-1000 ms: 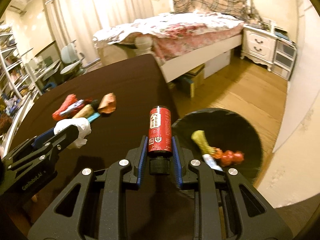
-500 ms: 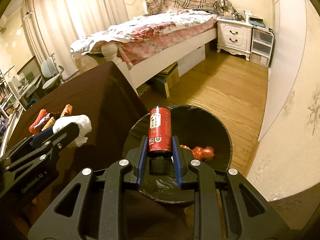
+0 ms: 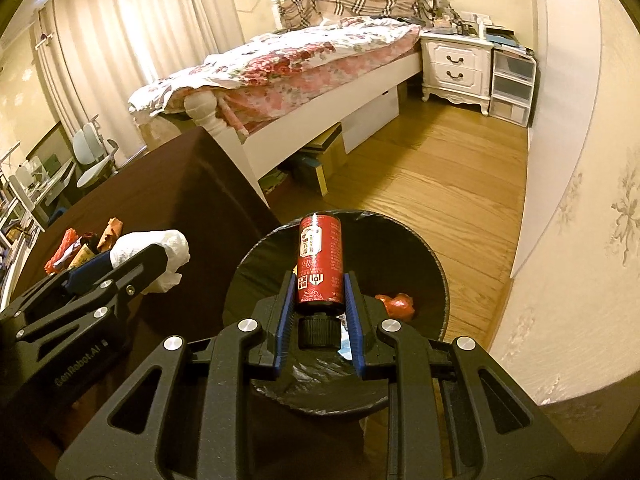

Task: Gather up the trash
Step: 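Open the right gripper over the bin while the left releases the tissue bundle, then move both open grippers back to the table items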

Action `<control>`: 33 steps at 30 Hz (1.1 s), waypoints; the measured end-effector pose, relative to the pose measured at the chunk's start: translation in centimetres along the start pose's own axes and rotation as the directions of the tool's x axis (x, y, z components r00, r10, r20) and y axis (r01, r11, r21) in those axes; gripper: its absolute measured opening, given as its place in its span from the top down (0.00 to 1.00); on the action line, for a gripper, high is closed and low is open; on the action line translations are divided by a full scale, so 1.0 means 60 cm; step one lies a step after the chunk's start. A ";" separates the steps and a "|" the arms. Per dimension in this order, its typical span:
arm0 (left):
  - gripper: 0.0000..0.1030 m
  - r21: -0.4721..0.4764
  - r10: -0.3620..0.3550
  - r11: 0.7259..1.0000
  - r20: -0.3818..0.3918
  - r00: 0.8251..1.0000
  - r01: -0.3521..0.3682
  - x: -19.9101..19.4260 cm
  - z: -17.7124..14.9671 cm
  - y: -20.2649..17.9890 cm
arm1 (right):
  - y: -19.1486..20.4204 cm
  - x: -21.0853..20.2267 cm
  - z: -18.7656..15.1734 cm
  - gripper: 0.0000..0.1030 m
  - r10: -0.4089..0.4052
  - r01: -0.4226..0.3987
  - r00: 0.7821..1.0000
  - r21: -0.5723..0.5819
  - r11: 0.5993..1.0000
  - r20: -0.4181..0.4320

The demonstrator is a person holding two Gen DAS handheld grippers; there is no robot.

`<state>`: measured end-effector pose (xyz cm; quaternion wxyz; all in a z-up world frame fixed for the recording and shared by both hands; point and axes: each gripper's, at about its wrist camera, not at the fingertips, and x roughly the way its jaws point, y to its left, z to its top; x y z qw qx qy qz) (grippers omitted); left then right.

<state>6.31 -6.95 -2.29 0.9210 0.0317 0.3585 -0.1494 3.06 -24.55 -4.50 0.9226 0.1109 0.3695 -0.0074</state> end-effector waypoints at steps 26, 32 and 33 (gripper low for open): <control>0.23 -0.003 0.125 0.992 0.037 0.991 -0.125 -0.026 -0.008 0.025 | 0.021 -0.003 -0.001 0.34 -0.068 0.068 0.997 -0.020 0.997 0.028; 0.23 -0.014 0.178 0.984 0.036 0.983 -0.178 -0.042 -0.019 0.060 | 0.050 0.004 -0.004 0.34 -0.049 0.049 0.999 -0.048 0.998 0.012; 0.23 -0.020 0.185 0.983 0.034 0.982 -0.184 -0.043 -0.021 0.067 | 0.054 0.005 -0.005 0.34 -0.044 0.045 0.999 -0.051 0.998 0.009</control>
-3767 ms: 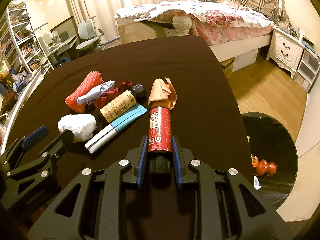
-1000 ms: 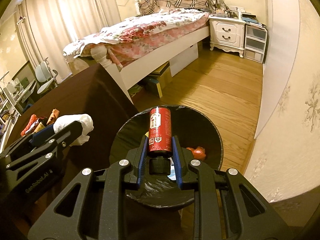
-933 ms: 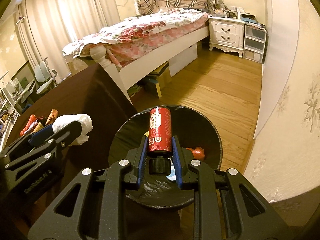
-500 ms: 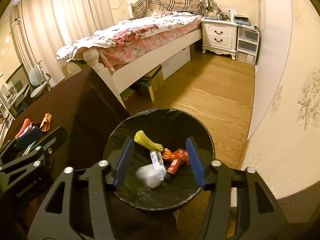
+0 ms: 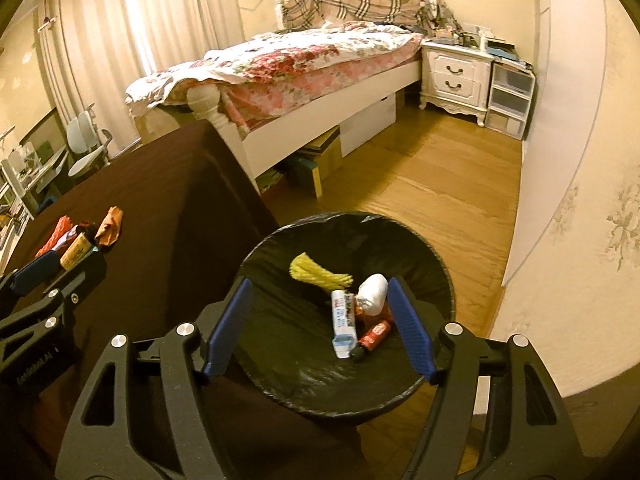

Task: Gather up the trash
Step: 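Move both open grippers back to the table items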

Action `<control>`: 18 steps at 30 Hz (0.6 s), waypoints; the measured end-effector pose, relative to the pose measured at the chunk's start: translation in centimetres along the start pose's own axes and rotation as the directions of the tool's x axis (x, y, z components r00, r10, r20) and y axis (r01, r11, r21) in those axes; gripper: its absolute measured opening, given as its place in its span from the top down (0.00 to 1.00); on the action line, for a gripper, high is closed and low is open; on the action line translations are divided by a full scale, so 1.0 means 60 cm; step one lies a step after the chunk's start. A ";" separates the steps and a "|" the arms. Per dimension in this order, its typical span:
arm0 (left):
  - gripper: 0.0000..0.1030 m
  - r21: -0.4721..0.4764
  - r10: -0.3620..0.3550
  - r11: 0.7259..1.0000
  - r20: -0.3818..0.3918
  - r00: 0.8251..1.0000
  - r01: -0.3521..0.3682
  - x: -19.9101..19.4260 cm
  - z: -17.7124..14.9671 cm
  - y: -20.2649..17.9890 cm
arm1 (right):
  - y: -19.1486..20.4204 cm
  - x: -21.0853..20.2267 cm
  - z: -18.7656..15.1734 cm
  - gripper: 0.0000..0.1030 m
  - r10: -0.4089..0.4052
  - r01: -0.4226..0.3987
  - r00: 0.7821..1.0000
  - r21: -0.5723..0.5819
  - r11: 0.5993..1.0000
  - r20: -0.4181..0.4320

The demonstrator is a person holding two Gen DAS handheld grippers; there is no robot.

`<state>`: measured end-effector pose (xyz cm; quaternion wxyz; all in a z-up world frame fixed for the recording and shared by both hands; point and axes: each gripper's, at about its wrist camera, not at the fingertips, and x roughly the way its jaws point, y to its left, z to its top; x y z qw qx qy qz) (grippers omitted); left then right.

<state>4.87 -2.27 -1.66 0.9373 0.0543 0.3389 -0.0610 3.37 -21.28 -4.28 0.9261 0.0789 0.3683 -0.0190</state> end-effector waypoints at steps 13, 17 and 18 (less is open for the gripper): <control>0.24 -0.097 0.093 0.990 -0.073 0.993 -0.099 0.009 -0.020 0.115 | 0.103 0.002 0.000 0.33 0.108 -0.111 0.993 -0.089 0.990 -0.035; 0.34 -0.109 0.101 0.987 -0.120 0.988 -0.115 0.024 -0.024 0.142 | 0.130 0.004 0.002 0.33 0.137 -0.142 0.989 -0.108 0.984 -0.047; 0.35 -0.110 0.097 0.988 -0.135 0.986 -0.112 0.030 -0.025 0.146 | 0.135 0.004 0.003 0.33 0.144 -0.149 0.988 -0.113 0.982 -0.049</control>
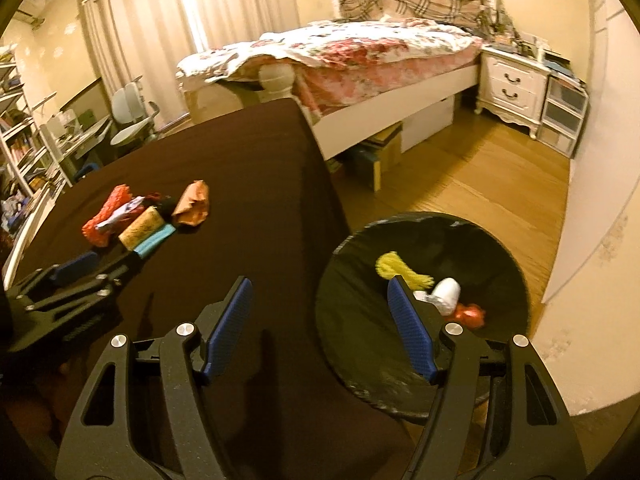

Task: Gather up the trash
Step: 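Move both open grippers back to the table items, then grasp the blue-and-white marker with the left gripper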

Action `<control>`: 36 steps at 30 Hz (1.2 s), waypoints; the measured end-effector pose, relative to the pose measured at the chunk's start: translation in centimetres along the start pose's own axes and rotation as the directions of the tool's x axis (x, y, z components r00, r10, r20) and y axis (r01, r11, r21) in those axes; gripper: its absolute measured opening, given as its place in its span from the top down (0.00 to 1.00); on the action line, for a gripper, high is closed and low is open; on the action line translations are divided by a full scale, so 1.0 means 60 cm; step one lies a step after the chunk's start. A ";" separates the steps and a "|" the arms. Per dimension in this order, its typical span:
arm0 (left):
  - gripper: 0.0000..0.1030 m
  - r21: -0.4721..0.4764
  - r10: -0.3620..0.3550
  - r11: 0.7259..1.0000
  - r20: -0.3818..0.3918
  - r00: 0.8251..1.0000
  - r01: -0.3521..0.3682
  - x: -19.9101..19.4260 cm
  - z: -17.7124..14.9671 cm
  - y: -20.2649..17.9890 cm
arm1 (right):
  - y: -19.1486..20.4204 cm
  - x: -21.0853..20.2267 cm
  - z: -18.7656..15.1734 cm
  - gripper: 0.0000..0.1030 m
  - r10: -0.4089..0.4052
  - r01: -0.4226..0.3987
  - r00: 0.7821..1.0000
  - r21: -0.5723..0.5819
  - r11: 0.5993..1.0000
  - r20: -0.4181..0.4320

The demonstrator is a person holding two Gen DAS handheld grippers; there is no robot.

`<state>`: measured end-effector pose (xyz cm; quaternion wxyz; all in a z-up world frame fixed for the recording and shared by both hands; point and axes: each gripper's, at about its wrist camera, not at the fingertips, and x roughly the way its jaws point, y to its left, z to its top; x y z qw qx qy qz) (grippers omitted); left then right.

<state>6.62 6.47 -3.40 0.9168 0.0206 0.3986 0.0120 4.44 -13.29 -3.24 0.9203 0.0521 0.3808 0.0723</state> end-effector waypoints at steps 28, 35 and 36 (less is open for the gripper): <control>0.82 0.043 -0.105 0.994 0.015 0.994 0.104 -0.014 -0.029 0.019 | 0.078 0.030 -0.004 0.33 0.050 -0.054 0.997 -0.083 0.995 -0.053; 0.82 -0.002 -0.077 0.997 0.025 0.997 0.077 -0.034 -0.047 0.057 | 0.108 0.039 -0.003 0.33 0.044 -0.052 0.997 -0.128 0.990 -0.066; 0.82 -0.011 -0.073 0.997 0.023 0.997 0.073 -0.035 -0.049 0.063 | 0.112 0.042 -0.002 0.33 0.041 -0.050 0.997 -0.133 0.990 -0.072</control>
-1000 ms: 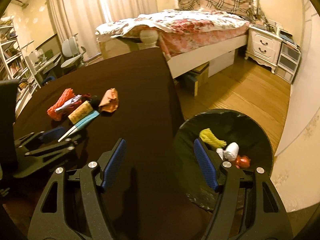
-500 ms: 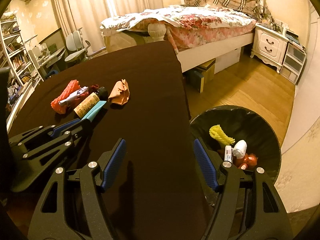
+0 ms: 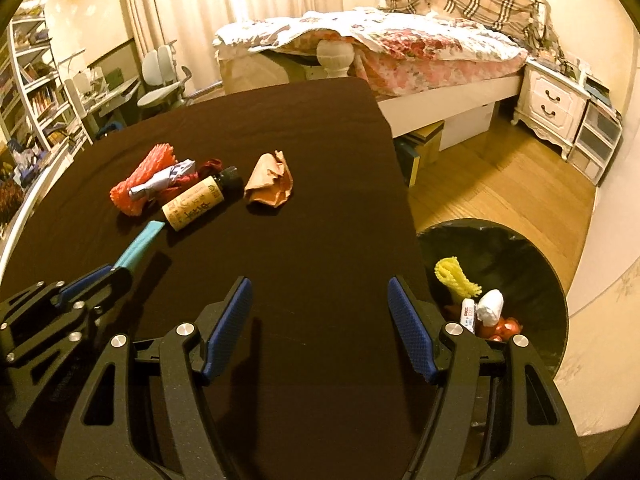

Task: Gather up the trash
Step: 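Grasp the blue-and-white marker with the left gripper, then grasp the orange crumpled paper with the right gripper while the left holds the marker, then carry the orange paper and marker over the black bin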

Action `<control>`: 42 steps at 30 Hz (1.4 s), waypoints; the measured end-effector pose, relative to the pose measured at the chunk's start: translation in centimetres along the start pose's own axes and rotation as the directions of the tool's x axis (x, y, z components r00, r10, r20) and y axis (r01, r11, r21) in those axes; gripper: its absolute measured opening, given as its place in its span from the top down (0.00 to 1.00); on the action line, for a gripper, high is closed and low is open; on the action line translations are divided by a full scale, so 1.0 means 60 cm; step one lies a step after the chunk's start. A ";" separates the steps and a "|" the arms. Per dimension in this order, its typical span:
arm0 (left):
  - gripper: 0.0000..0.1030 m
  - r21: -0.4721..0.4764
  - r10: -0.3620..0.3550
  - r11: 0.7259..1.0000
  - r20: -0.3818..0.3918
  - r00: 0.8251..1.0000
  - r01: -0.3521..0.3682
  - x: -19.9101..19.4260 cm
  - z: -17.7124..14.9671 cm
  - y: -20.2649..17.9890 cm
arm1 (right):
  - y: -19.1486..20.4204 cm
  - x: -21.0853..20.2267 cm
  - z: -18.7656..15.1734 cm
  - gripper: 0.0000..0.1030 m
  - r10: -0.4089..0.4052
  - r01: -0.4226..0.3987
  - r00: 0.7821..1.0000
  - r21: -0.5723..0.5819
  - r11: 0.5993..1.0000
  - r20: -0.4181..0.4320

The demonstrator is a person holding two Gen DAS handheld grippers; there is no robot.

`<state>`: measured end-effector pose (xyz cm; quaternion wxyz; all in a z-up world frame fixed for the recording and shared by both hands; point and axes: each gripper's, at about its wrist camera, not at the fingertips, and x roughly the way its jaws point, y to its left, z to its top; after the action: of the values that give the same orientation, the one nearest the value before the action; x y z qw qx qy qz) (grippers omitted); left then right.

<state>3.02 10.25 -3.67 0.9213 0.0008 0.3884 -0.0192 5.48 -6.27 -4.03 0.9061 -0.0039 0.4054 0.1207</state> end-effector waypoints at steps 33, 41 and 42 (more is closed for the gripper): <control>0.82 -0.148 0.126 0.981 -0.018 0.992 -0.127 0.021 0.006 0.148 | 0.077 0.108 0.107 0.67 -0.037 0.035 0.999 -0.064 0.997 -0.032; 0.82 -0.149 0.110 0.983 -0.014 0.994 -0.110 0.011 0.003 0.144 | 0.069 0.077 0.077 0.69 -0.001 -0.001 0.999 -0.056 0.998 -0.032; 0.82 -0.149 0.106 0.983 -0.014 0.994 -0.107 0.011 0.003 0.144 | 0.067 0.071 0.072 0.69 0.003 -0.004 1.000 -0.054 0.999 -0.031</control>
<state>3.91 18.84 -4.12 0.9173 -0.0476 0.3910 0.0593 10.49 -1.00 -3.93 0.8992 -0.0295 0.4158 0.1331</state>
